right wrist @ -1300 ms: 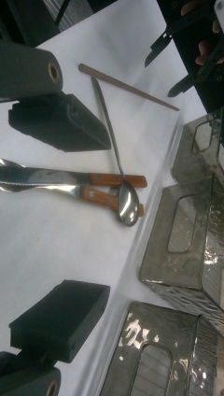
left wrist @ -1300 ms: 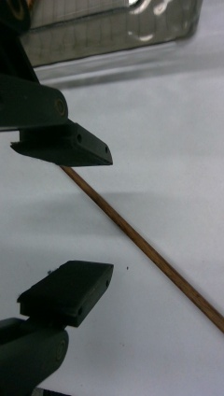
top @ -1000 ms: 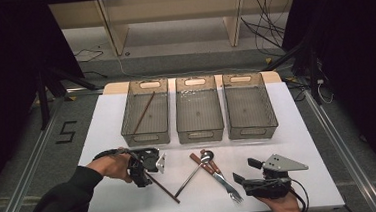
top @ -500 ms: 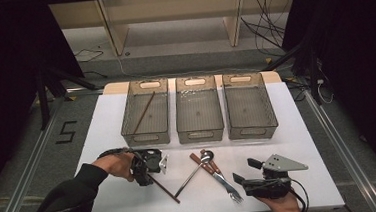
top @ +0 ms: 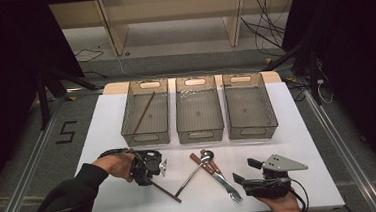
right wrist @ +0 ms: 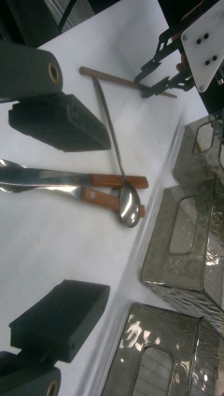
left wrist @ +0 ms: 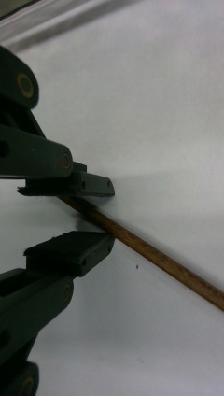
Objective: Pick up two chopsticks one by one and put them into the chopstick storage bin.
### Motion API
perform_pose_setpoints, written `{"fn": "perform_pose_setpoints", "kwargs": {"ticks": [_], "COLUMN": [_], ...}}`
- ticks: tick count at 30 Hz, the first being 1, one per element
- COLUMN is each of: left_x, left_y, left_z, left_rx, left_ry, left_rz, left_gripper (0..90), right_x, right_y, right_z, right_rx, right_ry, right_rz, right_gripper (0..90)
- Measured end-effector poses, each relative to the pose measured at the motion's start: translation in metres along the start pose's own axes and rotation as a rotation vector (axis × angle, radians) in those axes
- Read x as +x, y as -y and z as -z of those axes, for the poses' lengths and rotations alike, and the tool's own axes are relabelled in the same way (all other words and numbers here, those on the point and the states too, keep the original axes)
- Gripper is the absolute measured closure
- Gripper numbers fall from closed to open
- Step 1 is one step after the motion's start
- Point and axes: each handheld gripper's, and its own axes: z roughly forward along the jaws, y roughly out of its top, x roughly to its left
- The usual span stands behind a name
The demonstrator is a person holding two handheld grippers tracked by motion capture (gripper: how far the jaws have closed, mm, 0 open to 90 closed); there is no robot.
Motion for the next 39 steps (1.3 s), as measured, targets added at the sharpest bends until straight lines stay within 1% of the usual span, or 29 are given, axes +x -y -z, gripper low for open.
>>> {"fn": "perform_pose_setpoints", "kwargs": {"ticks": [1, 2, 4, 5, 7, 8, 9, 10, 12, 13, 14, 15, 16, 17, 18, 19, 20, 21, 22, 23, 24, 26, 30, 33, 34, 38, 39], "left_x": [-0.001, -0.003, -0.005, -0.006, -0.008, -0.009, -0.01, -0.011, -0.013, -0.013, -0.015, -0.016, -0.016, -0.017, -0.018, -0.019, -0.019, -0.02, -0.021, -0.022, -0.022, -0.023, -0.021, -0.022, -0.022, -0.023, -0.023], "left_y": [0.0, 0.001, 0.001, 0.002, 0.002, 0.002, 0.002, 0.002, 0.002, 0.002, 0.002, 0.002, 0.002, 0.003, 0.003, 0.003, 0.003, 0.003, 0.003, 0.003, 0.003, 0.003, 0.004, 0.005, 0.004, 0.006, 0.006], "left_z": [0.0, 0.0, 0.0, 0.0, 0.0, 0.0, 0.0, 0.0, 0.0, 0.0, 0.0, 0.0, 0.0, 0.0, 0.0, 0.0, 0.0, 0.0, 0.0, -0.001, 0.0, 0.0, 0.001, 0.003, 0.004, 0.007, 0.009], "left_rx": [0.002, -0.002, 0.005, -0.001, 0.007, 0.006, 0.003, 0.006, 0.004, 0.008, 0.002, 0.005, 0.006, 0.0, -0.006, -0.004, 0.004, -0.002, -0.003, -0.014, -0.012, -0.023, -0.025, -0.033, -0.028, -0.038, -0.033], "left_ry": [0.012, 0.006, 0.009, 0.016, 0.012, 0.007, 0.008, 0.007, 0.009, 0.01, 0.017, 0.012, 0.009, 0.018, 0.01, 0.016, 0.015, 0.006, 0.01, 0.013, 0.009, 0.009, 0.015, 0.013, 0.009, 0.015, 0.011], "left_rz": [-0.006, -0.011, -0.033, -0.027, -0.054, -0.061, -0.059, -0.074, -0.08, -0.092, -0.087, -0.102, -0.107, -0.101, -0.11, -0.113, -0.128, -0.135, -0.143, -0.14, -0.151, -0.15, -0.163, -0.151, -0.159, -0.137, -0.144], "left_gripper": [72.1, 72.9, 74.3, 74.8, 75.9, 76.4, 76.9, 77.6, 79.1, 79.5, 80.0, 80.3, 80.6, 80.9, 81.3, 81.6, 81.9, 82.4, 82.9, 83.2, 83.5, 84.1, 84.7, 84.9, 84.9, 85.0, 85.0], "right_x": [0.0, 0.0, 0.0, 0.0, 0.0, 0.0, 0.0, 0.0, -0.001, -0.001, 0.0, 0.0, 0.0, 0.0, 0.0, 0.0, 0.0, 0.0, 0.0, 0.0, 0.0, 0.0, 0.0, -0.001, -0.001, -0.001, -0.001], "right_y": [0.0, 0.0, 0.0, 0.0, 0.0, 0.0, 0.0, 0.0, 0.0, 0.0, 0.0, 0.0, 0.0, 0.0, 0.0, 0.0, 0.0, 0.0, 0.001, 0.001, 0.001, 0.001, 0.001, 0.001, 0.001, 0.001, 0.001], "right_z": [0.0, 0.0, 0.0, -0.001, -0.001, -0.001, -0.001, -0.001, -0.001, -0.001, -0.001, -0.001, -0.002, -0.002, -0.002, -0.002, -0.002, -0.002, -0.002, -0.002, -0.002, -0.002, -0.002, -0.002, -0.002, -0.002, -0.002], "right_rx": [0.001, 0.002, 0.003, 0.003, 0.003, 0.003, 0.004, 0.004, 0.004, 0.005, 0.006, 0.007, 0.006, 0.007, 0.008, 0.009, 0.01, 0.01, 0.01, 0.011, 0.012, 0.012, 0.014, 0.013, 0.013, 0.014, 0.013], "right_ry": [-0.001, -0.001, 0.0, 0.0, -0.002, -0.001, -0.002, -0.002, -0.002, -0.003, -0.004, -0.004, -0.005, -0.006, -0.006, -0.006, -0.006, -0.006, -0.006, -0.007, -0.006, -0.007, -0.008, -0.007, -0.006, -0.007, -0.007], "right_rz": [-0.001, -0.002, -0.001, -0.004, -0.004, -0.005, -0.007, -0.007, -0.008, -0.009, -0.009, -0.01, -0.007, -0.007, -0.008, -0.008, -0.008, -0.007, -0.008, -0.008, -0.007, -0.008, -0.01, -0.009, -0.01, -0.01, -0.01], "right_gripper": [25.8, 25.8, 25.8, 25.8, 25.8, 25.8, 25.8, 25.8, 25.8, 25.8, 25.8, 25.8, 25.8, 25.8, 25.8, 25.8, 25.8, 25.8, 25.8, 25.8, 25.8, 25.8, 25.8, 25.8, 25.8, 25.8, 25.8]}}
